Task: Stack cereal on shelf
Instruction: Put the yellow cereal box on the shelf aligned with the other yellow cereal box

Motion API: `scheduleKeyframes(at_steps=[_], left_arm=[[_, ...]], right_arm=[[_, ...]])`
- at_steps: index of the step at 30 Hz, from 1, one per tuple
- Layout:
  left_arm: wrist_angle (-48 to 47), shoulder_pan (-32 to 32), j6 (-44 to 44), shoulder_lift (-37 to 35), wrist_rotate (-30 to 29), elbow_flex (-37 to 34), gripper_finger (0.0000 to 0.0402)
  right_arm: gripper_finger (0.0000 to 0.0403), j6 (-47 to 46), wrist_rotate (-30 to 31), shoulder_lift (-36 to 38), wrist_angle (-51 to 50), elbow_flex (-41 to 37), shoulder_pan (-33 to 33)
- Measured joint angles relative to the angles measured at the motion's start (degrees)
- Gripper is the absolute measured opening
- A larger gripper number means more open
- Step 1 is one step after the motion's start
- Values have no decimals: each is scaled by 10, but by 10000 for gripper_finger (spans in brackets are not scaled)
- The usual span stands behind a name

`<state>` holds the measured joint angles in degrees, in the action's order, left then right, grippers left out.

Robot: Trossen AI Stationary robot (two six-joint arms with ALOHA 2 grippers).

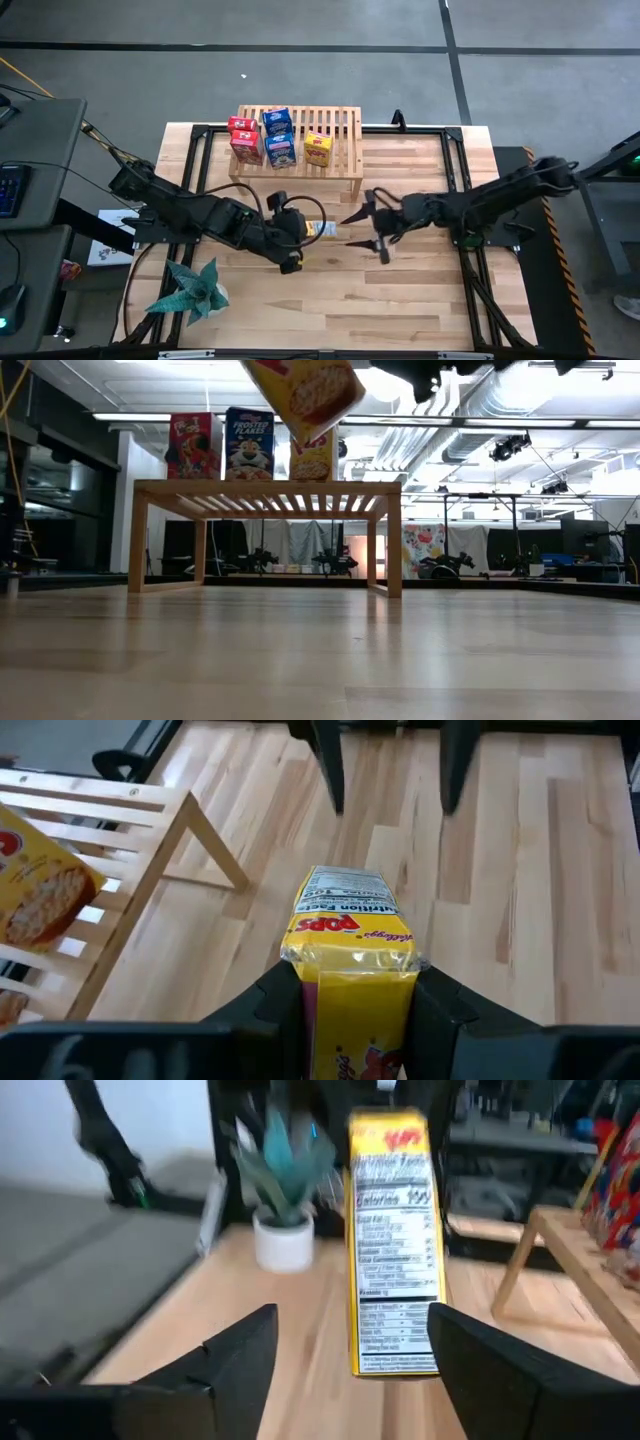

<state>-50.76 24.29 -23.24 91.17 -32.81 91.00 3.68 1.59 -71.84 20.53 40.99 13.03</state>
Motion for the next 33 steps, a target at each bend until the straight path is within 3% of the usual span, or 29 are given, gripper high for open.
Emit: scheduleKeyframes(at_steps=[7, 14, 27, 33], left_arm=[[6, 1, 0, 0, 12, 0, 107], [10, 1, 0, 0, 13, 0, 107], [28, 1, 34, 0, 7, 0, 111], [53, 1, 46, 0, 4, 0, 112]], right_arm=[[301, 46, 78, -82, -159, 132, 14], [310, 69, 113, -137, -242, 227, 14], [308, 29, 90, -154, -256, 239, 10], [277, 22, 86, -154, -259, 239, 8]])
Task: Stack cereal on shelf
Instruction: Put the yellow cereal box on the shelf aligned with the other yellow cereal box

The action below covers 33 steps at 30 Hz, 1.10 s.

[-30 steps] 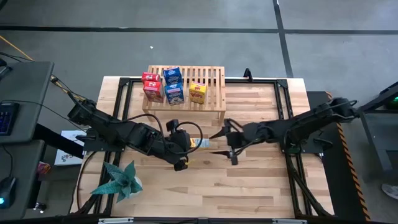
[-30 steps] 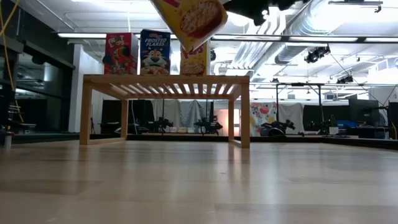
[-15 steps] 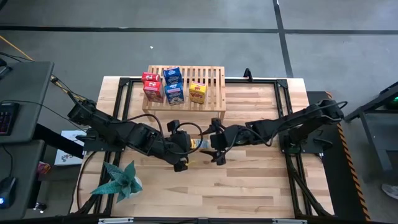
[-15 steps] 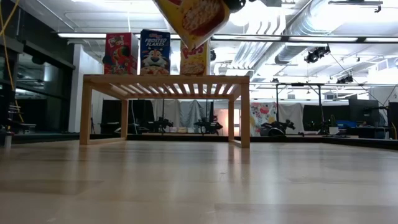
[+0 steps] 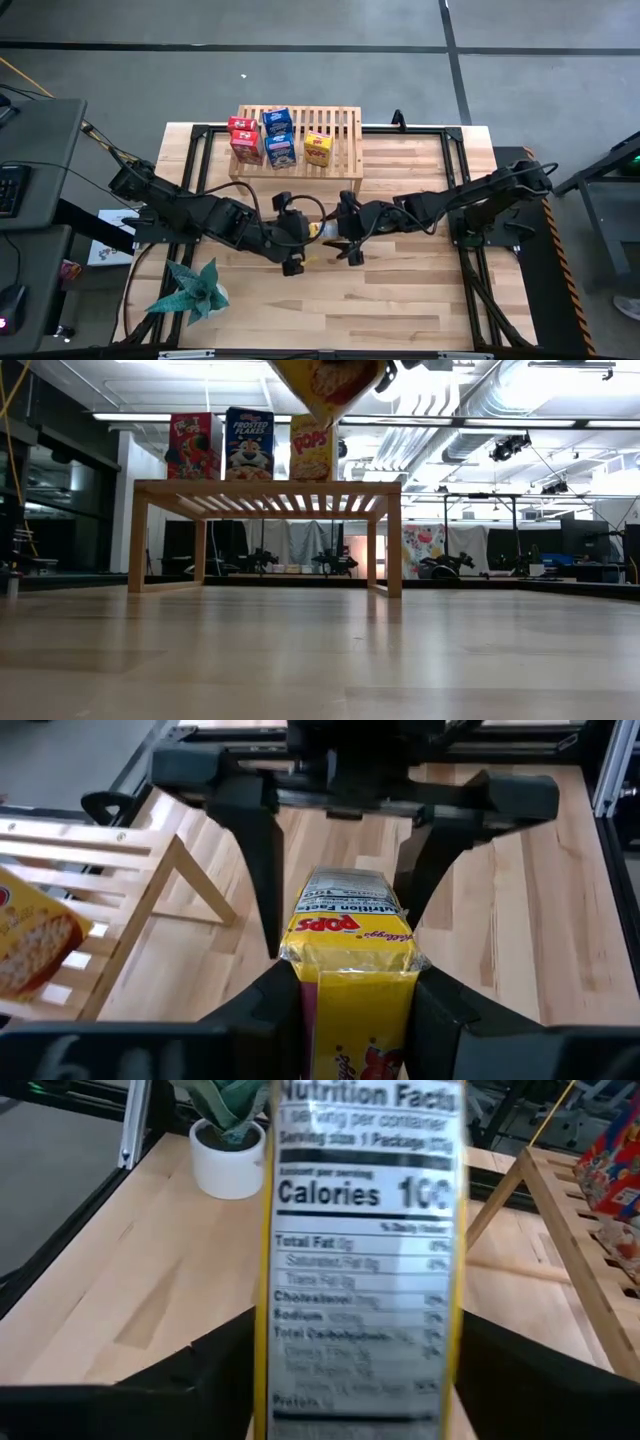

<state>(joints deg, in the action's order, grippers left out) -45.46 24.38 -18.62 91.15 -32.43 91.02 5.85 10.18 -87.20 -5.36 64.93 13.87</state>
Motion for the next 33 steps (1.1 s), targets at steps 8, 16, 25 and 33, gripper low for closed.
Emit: scheduleKeyframes(at_steps=[8, 16, 25, 33], left_arm=[[4, 0, 9, 0, -5, 0, 113], [4, 0, 4, 0, 1, 0, 160], [-104, 2, -19, -6, 6, 73, 216], [-134, 62, -117, -55, -245, -31, 211]], right_arm=[[191, 4, -4, 0, -1, 0, 0], [139, 21, -16, 2, -15, 0, 0], [161, 6, -15, 36, -188, -2, -24], [158, -70, -17, 128, -192, -150, -53]])
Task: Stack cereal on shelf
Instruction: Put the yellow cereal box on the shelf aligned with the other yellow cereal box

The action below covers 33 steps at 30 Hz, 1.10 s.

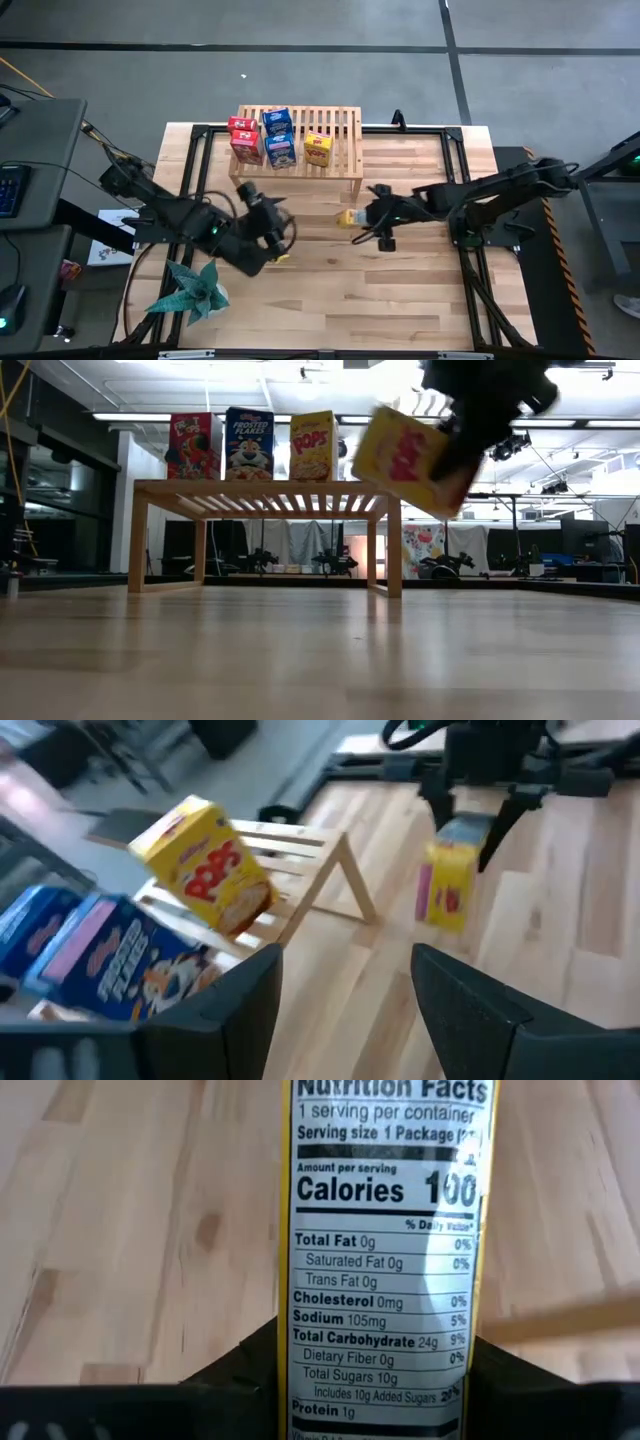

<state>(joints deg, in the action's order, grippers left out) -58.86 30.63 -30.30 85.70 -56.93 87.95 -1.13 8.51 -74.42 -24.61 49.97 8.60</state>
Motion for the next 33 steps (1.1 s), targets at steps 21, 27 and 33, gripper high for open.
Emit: scheduleKeyframes(at_steps=[21, 27, 33], left_arm=[[845, -113, 300, -211, 405, -535, 139], [860, -119, 306, -232, 413, -543, 133], [877, -98, 310, -231, 414, -544, 133]], right_arm=[[158, 150, 8, 167, 587, -194, -197], [158, 69, -157, 63, 735, -192, -363], [158, -5, -221, -74, 887, -186, -426]])
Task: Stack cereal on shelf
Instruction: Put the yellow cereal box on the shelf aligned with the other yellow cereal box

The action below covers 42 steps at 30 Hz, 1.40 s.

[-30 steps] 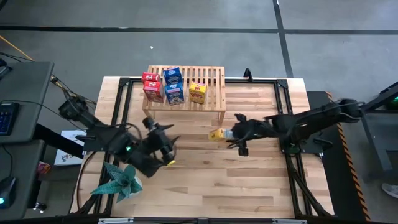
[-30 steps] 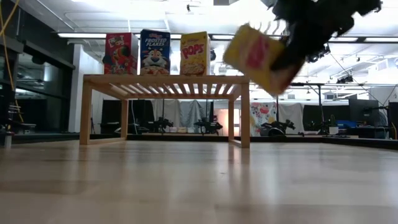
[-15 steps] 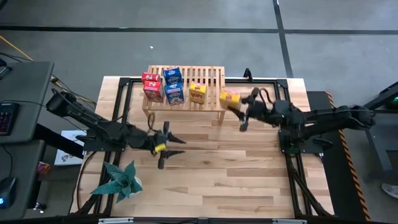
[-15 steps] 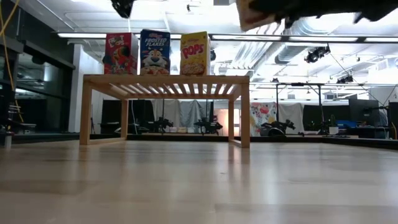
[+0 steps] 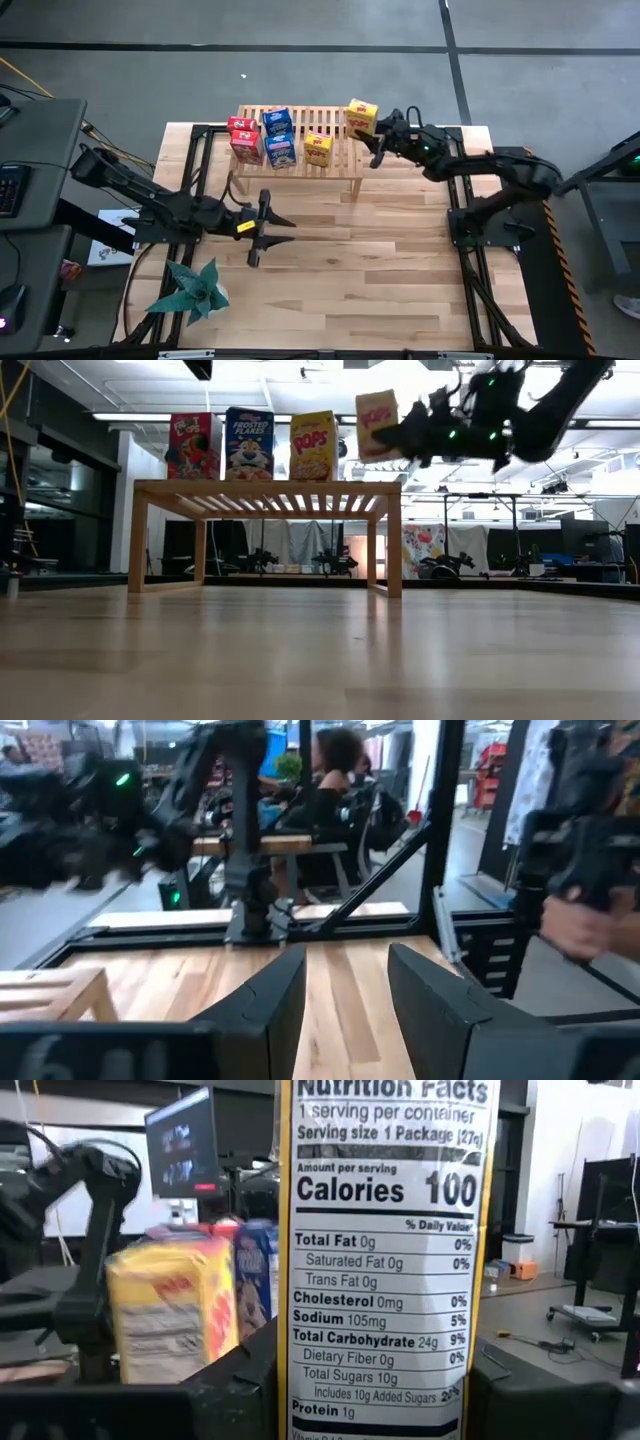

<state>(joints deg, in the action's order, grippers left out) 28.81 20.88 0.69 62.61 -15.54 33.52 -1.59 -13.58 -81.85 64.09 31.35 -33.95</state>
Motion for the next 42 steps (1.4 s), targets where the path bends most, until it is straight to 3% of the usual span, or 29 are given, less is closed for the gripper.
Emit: scheduleKeyframes(at_steps=[7, 14, 42], left_arm=[[73, 18, 31, 1, -23, 0, 133], [128, 25, 80, 1, -31, 0, 133], [131, 24, 115, 1, -31, 0, 134]], right_arm=[[158, -26, -43, -122, 37, 87, -6], [158, -40, -65, -184, 32, 144, -5], [158, 8, -59, -197, -54, 156, 18]])
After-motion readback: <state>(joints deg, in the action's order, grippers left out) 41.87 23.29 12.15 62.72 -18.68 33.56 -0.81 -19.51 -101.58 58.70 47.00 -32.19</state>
